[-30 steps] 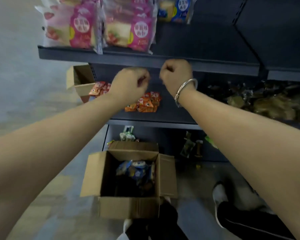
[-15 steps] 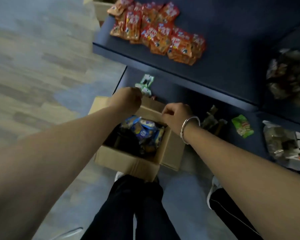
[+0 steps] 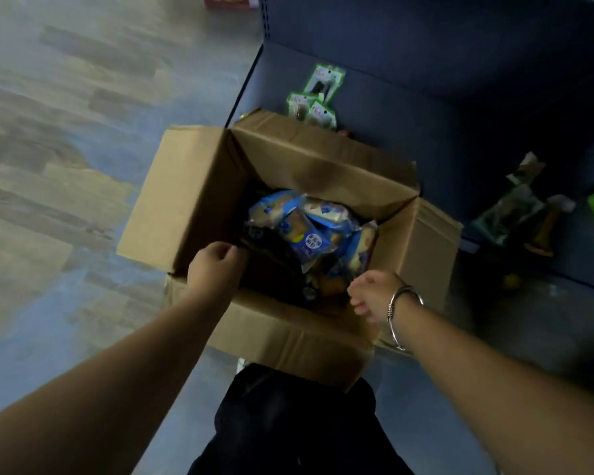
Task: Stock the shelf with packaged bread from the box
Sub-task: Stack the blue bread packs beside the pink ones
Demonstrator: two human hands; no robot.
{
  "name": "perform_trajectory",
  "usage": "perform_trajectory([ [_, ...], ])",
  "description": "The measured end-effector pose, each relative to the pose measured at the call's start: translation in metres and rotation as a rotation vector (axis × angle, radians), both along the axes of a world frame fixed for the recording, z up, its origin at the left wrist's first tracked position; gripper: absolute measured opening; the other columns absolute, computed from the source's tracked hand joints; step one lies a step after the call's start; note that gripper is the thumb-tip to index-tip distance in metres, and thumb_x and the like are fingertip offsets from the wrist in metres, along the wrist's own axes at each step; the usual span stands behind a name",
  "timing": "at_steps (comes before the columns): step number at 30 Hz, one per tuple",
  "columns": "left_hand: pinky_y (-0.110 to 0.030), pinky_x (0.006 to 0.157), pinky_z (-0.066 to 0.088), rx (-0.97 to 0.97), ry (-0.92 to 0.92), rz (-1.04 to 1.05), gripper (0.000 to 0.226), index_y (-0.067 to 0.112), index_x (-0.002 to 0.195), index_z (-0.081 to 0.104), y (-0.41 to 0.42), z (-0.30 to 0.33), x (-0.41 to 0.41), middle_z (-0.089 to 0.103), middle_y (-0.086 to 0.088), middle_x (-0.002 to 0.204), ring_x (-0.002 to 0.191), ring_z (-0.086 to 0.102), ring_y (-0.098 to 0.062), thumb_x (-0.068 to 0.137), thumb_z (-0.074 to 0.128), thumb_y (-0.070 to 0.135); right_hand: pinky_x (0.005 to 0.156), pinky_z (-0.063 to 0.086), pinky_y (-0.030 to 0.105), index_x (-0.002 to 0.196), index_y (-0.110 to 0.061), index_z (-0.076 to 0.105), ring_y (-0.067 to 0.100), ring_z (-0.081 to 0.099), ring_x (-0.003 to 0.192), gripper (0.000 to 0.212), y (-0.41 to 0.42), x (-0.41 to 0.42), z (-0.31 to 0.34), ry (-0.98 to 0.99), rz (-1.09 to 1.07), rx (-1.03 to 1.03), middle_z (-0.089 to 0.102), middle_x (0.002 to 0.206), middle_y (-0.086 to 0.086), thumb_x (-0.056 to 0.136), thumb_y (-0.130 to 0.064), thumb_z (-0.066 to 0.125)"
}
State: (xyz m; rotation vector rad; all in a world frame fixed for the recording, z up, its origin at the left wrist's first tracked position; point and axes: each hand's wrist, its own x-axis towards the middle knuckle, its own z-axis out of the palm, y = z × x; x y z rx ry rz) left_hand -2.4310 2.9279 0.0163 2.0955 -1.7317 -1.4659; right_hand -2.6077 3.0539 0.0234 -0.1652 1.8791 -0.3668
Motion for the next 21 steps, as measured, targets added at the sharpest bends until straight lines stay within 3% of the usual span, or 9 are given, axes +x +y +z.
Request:
perform_trajectory([
  [2,-0.030,0.065,0.046,0.072,0.032,0.006,0.014,0.011,0.094,0.063,-0.002,-0.036,0.003,0.062,-0.006,0.078,0.073,0.058,-0.020,0.092,0.050,0.017,0.072,0.053,0.026,0.065,-0.018,0.048,0.023,0.058,0.077,0.027,0.001,0.008,-0.039,0.024,0.045,0.018,0.059,0.082,0.009,0.091,-0.010,0.053],
  [4,-0.025,0.061,0.045,0.108,0.064,-0.007,0.015,0.010,0.098,0.063,-0.007,-0.068,-0.002,0.060,-0.003,0.076,0.070,0.057,-0.014,0.092,0.049,0.012,0.089,0.050,0.038,0.065,-0.020,0.050,0.029,0.061,0.093,0.025,-0.001,0.016,-0.078,0.061,0.040,0.029,0.062,0.089,0.008,0.089,-0.015,0.056],
  [8,-0.022,0.062,0.046,0.166,0.087,-0.157,0.012,0.012,0.096,0.059,-0.034,-0.117,-0.023,0.059,-0.002,0.076,0.070,0.054,-0.012,0.094,0.047,0.011,0.091,0.049,0.044,0.080,-0.009,0.059,0.033,0.060,0.095,0.012,-0.021,0.016,-0.153,0.025,-0.278,0.011,0.061,0.085,0.012,0.088,-0.018,0.059],
  [11,-0.016,0.050,0.046,0.309,0.031,-0.225,0.010,0.014,0.099,0.057,-0.063,-0.138,-0.032,0.059,-0.002,0.077,0.068,0.054,-0.011,0.095,0.047,0.014,0.095,0.049,0.045,0.114,-0.001,0.059,0.031,0.060,0.098,0.050,-0.037,0.007,-0.196,-0.007,-0.456,0.039,0.064,0.099,0.013,0.082,-0.039,0.065],
  [13,-0.023,0.059,0.043,0.363,0.016,-0.197,0.012,0.015,0.098,0.059,-0.080,-0.148,-0.033,0.062,-0.002,0.079,0.071,0.057,-0.012,0.095,0.048,0.019,0.096,0.048,0.048,0.118,-0.002,0.056,0.034,0.059,0.106,0.071,-0.047,0.003,-0.215,-0.006,-0.415,0.018,0.062,0.114,0.017,0.072,-0.054,0.068],
  [15,-0.023,0.061,0.039,0.325,0.067,-0.150,0.014,0.016,0.090,0.059,-0.097,-0.156,-0.036,0.062,-0.002,0.078,0.068,0.057,-0.013,0.095,0.047,0.020,0.098,0.046,0.043,0.120,-0.002,0.054,0.034,0.057,0.107,0.073,-0.056,-0.002,-0.224,0.093,-0.384,-0.084,0.059,0.117,0.015,0.070,-0.051,0.072],
  [16,-0.022,0.059,0.037,0.293,0.086,-0.149,0.016,0.017,0.086,0.057,-0.104,-0.159,-0.039,0.061,-0.002,0.075,0.064,0.057,-0.011,0.096,0.046,0.018,0.098,0.045,0.040,0.122,-0.004,0.051,0.032,0.055,0.108,0.070,-0.059,-0.005,-0.226,0.219,-0.344,-0.136,0.055,0.118,0.013,0.071,-0.045,0.074],
  [18,-0.020,0.053,0.035,0.244,0.092,-0.190,0.020,0.019,0.079,0.054,-0.116,-0.162,-0.043,0.059,-0.001,0.071,0.052,0.056,-0.005,0.096,0.045,0.015,0.103,0.039,0.038,0.131,-0.010,0.044,0.029,0.044,0.122,0.074,-0.063,-0.008,-0.229,0.521,-0.016,-0.233,0.043,0.131,0.011,0.072,-0.043,0.075],
  [21,-0.017,0.049,0.034,0.229,0.085,-0.270,0.021,0.021,0.078,0.053,-0.125,-0.167,-0.046,0.059,0.000,0.070,0.043,0.056,0.002,0.095,0.046,0.012,0.112,0.024,0.037,0.146,-0.016,0.019,0.026,0.021,0.138,0.101,-0.077,-0.002,-0.232,0.557,0.489,-0.164,0.022,0.149,0.007,0.069,-0.063,0.065],
])
